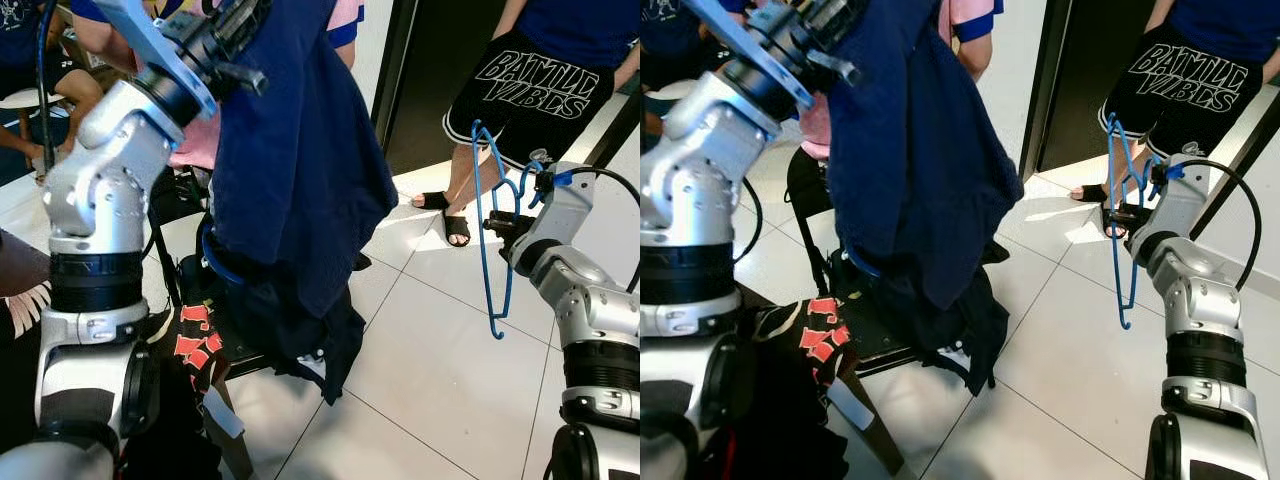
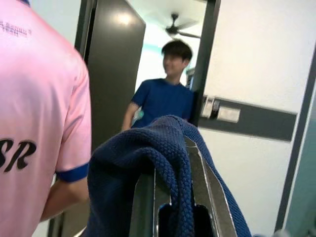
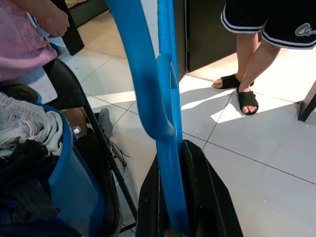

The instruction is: Hang hanger

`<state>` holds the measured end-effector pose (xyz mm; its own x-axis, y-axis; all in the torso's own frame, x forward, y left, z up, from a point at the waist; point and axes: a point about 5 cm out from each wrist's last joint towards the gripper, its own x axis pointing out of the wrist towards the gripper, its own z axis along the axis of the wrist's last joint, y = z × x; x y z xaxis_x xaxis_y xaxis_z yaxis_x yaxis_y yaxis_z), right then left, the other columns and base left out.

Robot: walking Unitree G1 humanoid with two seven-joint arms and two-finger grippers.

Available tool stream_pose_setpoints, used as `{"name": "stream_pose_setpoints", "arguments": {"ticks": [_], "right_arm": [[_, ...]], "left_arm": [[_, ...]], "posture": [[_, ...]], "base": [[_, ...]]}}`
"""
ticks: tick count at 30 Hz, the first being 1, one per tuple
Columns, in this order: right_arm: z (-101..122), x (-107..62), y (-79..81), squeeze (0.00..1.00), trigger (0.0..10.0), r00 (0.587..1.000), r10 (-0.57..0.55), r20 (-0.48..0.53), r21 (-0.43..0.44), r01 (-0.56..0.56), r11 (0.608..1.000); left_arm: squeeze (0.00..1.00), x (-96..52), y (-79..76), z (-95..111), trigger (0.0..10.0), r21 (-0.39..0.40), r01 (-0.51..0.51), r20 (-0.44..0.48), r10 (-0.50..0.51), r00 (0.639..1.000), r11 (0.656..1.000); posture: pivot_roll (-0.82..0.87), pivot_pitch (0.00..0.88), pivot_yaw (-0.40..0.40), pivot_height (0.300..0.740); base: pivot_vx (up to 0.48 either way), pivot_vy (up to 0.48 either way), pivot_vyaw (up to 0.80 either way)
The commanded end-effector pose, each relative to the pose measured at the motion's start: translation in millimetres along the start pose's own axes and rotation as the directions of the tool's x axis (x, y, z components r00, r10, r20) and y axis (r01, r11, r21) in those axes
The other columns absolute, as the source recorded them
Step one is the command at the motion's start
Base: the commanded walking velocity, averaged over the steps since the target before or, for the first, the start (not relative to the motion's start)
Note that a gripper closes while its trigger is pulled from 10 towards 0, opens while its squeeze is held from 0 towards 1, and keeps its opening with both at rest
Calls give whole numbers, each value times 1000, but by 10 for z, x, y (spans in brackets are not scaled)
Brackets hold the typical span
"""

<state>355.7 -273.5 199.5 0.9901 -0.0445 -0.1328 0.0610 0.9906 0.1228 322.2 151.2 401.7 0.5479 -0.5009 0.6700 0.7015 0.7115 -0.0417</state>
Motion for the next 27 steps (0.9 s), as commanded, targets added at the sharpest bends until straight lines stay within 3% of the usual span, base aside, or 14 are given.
{"name": "stream_pose_setpoints", "arguments": {"ticks": [1,5,7,8,9,10,12,13,14,15,20,24,26,27], "right_arm": [[14,14,-4,0,10000,1000,-7,15,17,6,1000],[9,14,0,0,10000,1000,-5,16,17,5,1000],[9,14,0,0,10000,1000,-5,16,17,5,1000],[5,13,0,0,10000,1000,-5,15,16,5,1000],[5,13,0,0,10000,1000,-5,15,16,5,1000],[4,11,-2,0,10000,1000,-5,15,16,4,1000],[4,11,-2,0,10000,1000,-5,15,16,4,1000],[5,10,-6,0,10000,1000,-4,14,15,4,1000],[5,10,-6,0,10000,1000,-4,14,15,4,1000],[6,8,-9,0,10000,1000,-4,13,14,4,1000],[6,9,-15,0,10000,1000,-4,12,13,4,1000],[6,9,-16,0,10000,1000,-4,12,11,4,1000],[6,9,-16,0,10000,1000,-4,12,11,4,1000],[6,8,-15,0,10000,1000,-4,12,11,4,1000]], "left_arm": [[0,-17,4,67,0,-30,-8,27,9,1000,1000],[0,-216,218,-105,235,6,-98,-61,98,993,995],[0,-216,218,-105,235,6,-98,-61,98,993,995],[0,-396,354,-273,667,87,-140,-157,152,976,986],[0,-396,354,-273,667,87,-140,-157,152,976,986],[0,-670,497,-537,863,223,-151,-306,216,927,963],[0,-670,497,-537,863,223,-151,-306,216,927,963],[0,-972,609,-789,1294,318,-147,-425,280,861,937],[0,-972,609,-789,1294,318,-147,-425,280,861,937],[0,-1195,654,-953,1294,375,-130,-502,319,804,918],[0,-1328,674,-1048,1373,413,-117,-542,347,765,903],[0,-1280,786,-954,627,539,-163,-474,458,752,826],[0,-1280,786,-954,627,539,-163,-474,458,752,826],[0,-1228,807,-897,1686,567,-181,-440,481,758,804]], "posture": [[-30,0,-25,740],[-30,0,-24,740],[-30,0,-24,740],[-32,0,-23,740],[-32,0,-23,740],[-29,1,-27,740],[-29,1,-27,740],[-29,6,-32,740],[-29,6,-32,740],[-28,7,-32,740],[-28,9,-35,740],[-29,9,-35,740],[-29,9,-35,740],[-31,10,-34,740]], "base": [[0,0,0],[0,0,0],[0,0,0],[0,0,0],[0,0,0],[0,0,0],[0,0,0],[0,0,0],[0,0,0],[0,0,0],[0,0,0],[0,0,0],[0,0,0],[0,0,0]]}}
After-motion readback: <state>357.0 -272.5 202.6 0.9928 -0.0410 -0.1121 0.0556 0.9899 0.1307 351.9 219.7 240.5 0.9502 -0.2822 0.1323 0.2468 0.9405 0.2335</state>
